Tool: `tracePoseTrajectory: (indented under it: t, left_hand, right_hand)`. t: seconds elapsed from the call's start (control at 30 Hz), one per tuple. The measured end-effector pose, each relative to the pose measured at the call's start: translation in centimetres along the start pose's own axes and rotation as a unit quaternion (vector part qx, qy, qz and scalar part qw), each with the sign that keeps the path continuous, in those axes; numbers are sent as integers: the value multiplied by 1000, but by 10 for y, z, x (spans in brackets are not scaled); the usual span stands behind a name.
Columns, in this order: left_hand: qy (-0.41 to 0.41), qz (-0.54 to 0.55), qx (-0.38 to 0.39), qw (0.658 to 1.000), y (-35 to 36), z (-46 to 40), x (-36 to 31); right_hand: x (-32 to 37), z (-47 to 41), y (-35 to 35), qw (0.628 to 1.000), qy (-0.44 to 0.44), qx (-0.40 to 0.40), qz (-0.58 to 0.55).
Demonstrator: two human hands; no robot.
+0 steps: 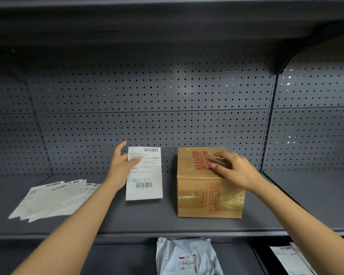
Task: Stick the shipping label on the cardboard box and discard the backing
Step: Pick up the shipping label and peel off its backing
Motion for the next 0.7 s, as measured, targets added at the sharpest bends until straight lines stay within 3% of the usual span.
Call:
tracePoseTrajectory:
  t: [0.23, 0.37, 0.47, 0.6, 0.7]
  left_hand:
    - [43, 28, 9, 999, 18, 10, -50]
    - [71, 44, 47, 995, 44, 18, -76]
    - [89, 57, 83, 991, 68, 24, -88]
    - [108, 71, 113, 985, 98, 31, -98]
    - [110, 84, 126, 982, 113, 36, -99]
  right_hand:
    - [-1, -3, -2, 998, 18, 3, -57]
    - [15, -8, -6, 987, 2, -22, -160]
    - [32, -11, -9, 957, 0, -11, -290]
    - [42, -14, -12, 889, 26, 11, -457]
    - [42, -13, -19, 857, 43, -7, -514]
Point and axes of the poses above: each hand's wrist, its own z-axis away from the middle knuckle, its own y-axis out of the palm, x = y × z, the point moved 3 cm from there along -z, towards the middle knuckle, and after that the axes turned 2 degrees about y, right-handed, at the moved point
